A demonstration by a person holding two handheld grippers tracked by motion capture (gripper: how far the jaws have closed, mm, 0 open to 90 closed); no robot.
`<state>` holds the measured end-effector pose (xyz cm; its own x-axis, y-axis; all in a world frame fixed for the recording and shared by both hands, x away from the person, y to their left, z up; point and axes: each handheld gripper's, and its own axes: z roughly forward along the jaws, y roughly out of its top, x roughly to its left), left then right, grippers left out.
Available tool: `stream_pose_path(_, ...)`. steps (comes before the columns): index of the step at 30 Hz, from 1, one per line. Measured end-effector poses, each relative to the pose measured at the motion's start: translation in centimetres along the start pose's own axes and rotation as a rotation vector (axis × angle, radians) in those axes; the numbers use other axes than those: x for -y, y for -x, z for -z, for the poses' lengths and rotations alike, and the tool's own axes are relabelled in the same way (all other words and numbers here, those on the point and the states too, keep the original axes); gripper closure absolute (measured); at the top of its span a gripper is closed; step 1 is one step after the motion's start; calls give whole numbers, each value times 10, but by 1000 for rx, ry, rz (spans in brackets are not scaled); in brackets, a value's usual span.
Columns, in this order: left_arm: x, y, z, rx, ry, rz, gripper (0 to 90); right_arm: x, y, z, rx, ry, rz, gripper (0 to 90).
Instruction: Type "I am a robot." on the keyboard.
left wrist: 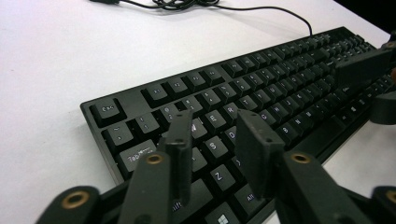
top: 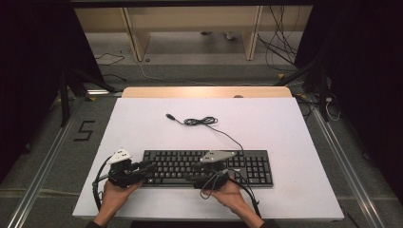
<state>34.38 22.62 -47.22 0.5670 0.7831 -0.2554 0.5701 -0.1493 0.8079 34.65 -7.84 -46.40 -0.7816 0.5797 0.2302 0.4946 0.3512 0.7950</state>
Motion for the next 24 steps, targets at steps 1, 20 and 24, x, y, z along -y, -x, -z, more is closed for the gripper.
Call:
stream_pose_path(1,0,0,-1,-3,-6,-6,685,0,0,1,1,1,1,476)
stream_pose_path(20,1,0,-15,-24,-82,-27,888,4,2,14,23,18,-13,400)
stream_pose_path(24,1,0,-16,-26,-91,-25,888,5,2,14,22,18,-12,396)
